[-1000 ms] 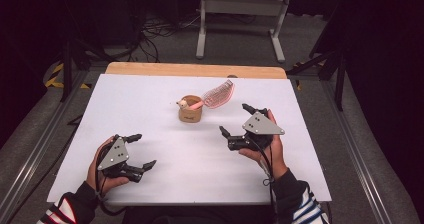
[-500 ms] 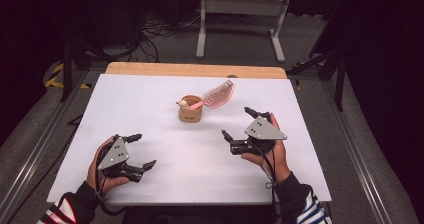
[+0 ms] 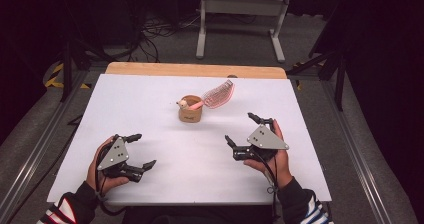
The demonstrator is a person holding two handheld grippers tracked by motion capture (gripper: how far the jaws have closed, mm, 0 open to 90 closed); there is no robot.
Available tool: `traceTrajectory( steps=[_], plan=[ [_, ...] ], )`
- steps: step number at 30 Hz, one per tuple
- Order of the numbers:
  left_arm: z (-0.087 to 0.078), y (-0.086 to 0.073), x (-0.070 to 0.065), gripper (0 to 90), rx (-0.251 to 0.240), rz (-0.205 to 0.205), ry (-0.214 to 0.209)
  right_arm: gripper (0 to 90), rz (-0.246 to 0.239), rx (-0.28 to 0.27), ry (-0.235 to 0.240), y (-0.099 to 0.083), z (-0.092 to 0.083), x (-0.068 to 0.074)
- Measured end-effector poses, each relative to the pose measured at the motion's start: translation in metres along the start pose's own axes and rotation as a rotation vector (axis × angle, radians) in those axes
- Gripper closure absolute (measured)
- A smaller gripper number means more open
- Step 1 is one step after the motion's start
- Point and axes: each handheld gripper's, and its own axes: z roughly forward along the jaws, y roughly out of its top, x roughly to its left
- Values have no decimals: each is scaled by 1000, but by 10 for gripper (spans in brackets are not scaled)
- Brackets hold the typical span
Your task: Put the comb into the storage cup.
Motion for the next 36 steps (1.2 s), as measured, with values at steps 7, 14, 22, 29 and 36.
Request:
traceTrajectory(
  steps=[7,14,22,29,36],
  plan=[
    [0,0,0,76,-2,2,3,63,5,14,-7,-9,-5,1],
    [0,0,1,76,-1,-3,4,63,18,21,-10,-18,-11,-2],
    [0,0,0,76,-2,-3,3,63,31,37,-19,-31,-17,-5],
    [-1,0,1,76,-5,-4,4,62,40,44,-29,-40,-21,-7],
    [-1,0,1,75,-6,-5,3,62,40,51,-40,-49,-27,-9]
  ],
)
